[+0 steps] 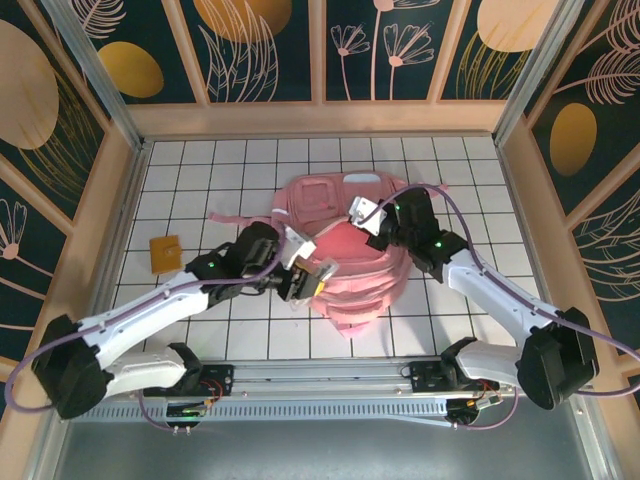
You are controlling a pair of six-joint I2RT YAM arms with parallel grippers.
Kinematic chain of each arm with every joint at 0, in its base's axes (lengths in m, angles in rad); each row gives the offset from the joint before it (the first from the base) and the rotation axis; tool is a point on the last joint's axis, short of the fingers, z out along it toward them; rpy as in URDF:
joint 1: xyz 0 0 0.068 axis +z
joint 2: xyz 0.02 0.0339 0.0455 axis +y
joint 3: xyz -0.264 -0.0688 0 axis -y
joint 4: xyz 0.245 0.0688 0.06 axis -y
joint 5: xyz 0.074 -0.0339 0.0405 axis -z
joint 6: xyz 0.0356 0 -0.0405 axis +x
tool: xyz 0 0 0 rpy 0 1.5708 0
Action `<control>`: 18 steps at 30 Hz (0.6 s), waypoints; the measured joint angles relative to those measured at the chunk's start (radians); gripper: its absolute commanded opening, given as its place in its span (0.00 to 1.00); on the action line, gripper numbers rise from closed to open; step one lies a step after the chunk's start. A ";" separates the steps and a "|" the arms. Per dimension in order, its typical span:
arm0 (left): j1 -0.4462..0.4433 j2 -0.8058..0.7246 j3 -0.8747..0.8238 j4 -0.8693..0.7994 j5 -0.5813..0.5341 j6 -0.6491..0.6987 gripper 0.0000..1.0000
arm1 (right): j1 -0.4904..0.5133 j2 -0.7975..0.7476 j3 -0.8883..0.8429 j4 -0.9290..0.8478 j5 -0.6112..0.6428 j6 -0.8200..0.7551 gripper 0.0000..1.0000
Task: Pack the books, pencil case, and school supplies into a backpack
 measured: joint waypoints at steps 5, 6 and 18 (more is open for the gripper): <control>-0.052 0.167 0.158 0.018 -0.068 0.208 0.20 | 0.000 0.014 0.028 -0.001 -0.045 0.063 0.00; -0.053 0.196 0.185 0.027 -0.085 0.240 0.20 | 0.000 0.014 0.028 -0.001 -0.050 0.069 0.00; -0.022 0.320 0.260 0.088 -0.274 0.718 0.21 | -0.037 -0.016 0.023 -0.027 -0.123 0.087 0.00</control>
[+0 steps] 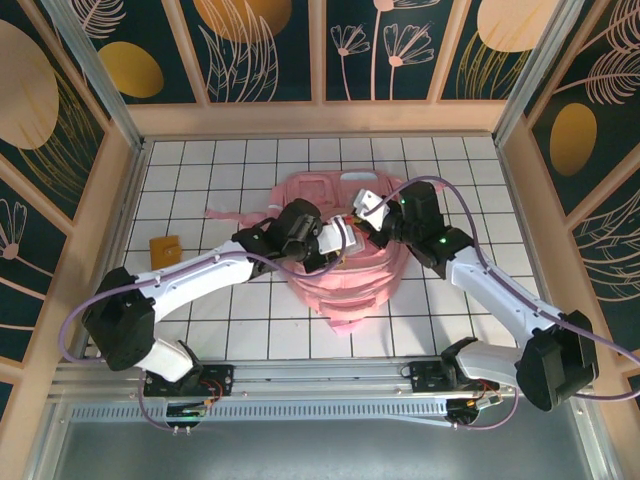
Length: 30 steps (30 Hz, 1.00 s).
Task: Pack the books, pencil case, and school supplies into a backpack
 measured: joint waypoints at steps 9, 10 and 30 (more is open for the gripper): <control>0.057 0.042 0.028 0.006 0.035 0.221 0.25 | -0.004 -0.002 -0.003 0.000 -0.022 0.003 0.00; 0.056 0.061 0.045 -0.002 0.041 0.237 0.25 | -0.005 -0.002 -0.003 0.000 -0.024 0.005 0.00; 0.063 0.107 -0.012 0.254 -0.004 0.502 0.30 | -0.066 -0.002 -0.031 0.022 -0.146 0.082 0.00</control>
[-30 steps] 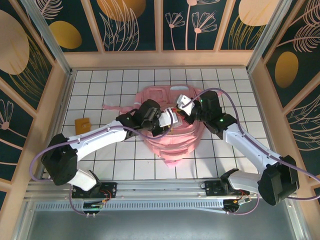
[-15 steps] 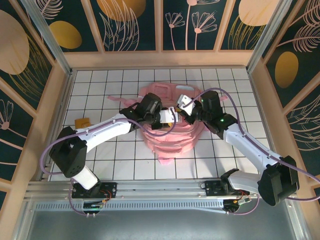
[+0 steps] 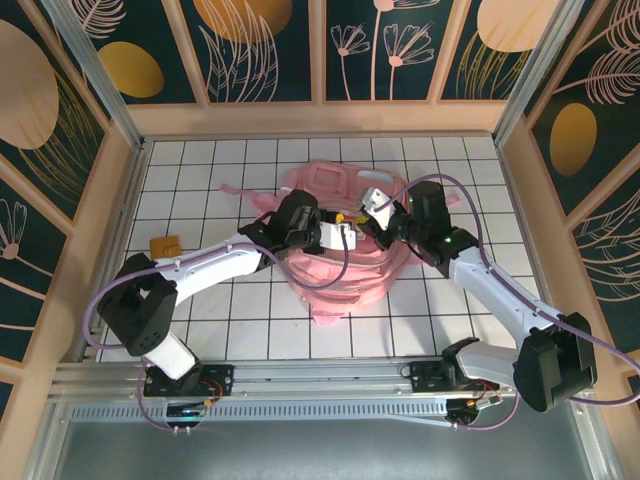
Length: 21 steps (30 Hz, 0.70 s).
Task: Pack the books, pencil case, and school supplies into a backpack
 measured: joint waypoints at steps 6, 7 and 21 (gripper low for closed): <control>0.001 0.048 0.022 0.011 -0.015 0.036 0.68 | -0.005 0.000 0.000 -0.003 0.001 0.006 0.00; 0.001 0.056 0.022 0.011 -0.016 0.040 0.71 | -0.006 0.000 0.000 -0.003 0.002 0.008 0.00; 0.001 -0.197 -0.204 0.054 0.042 -0.076 0.70 | 0.022 0.004 0.017 0.000 -0.048 0.015 0.00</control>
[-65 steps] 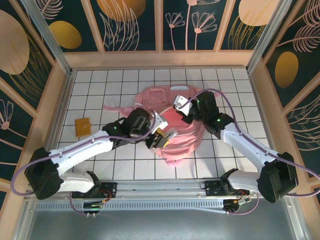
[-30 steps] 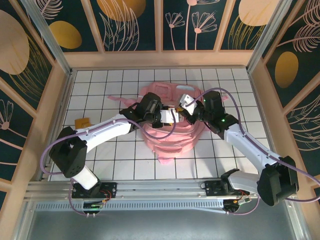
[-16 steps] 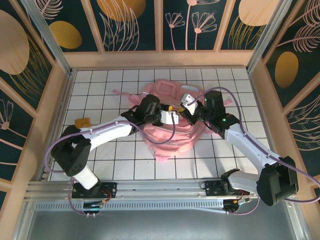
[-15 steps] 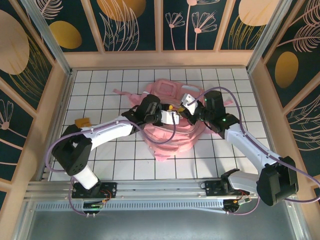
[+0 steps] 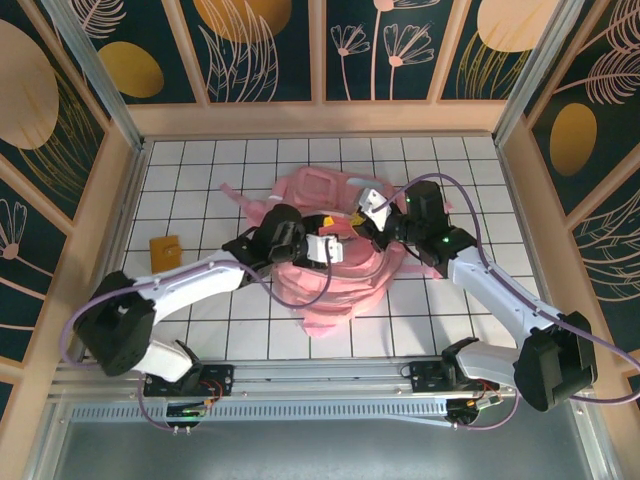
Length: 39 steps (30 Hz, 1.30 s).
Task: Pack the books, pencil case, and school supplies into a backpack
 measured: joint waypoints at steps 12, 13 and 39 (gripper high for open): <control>0.074 -0.196 -0.072 -0.041 -0.016 -0.399 0.52 | 0.003 0.002 0.006 -0.010 -0.006 -0.032 0.00; 0.083 -0.210 -0.071 -0.045 -0.027 -0.438 0.51 | 0.003 0.002 0.006 -0.020 -0.001 -0.042 0.00; 0.842 -0.294 0.037 -0.698 -0.365 -1.352 0.99 | 0.057 0.053 0.157 -0.215 0.154 -0.019 0.00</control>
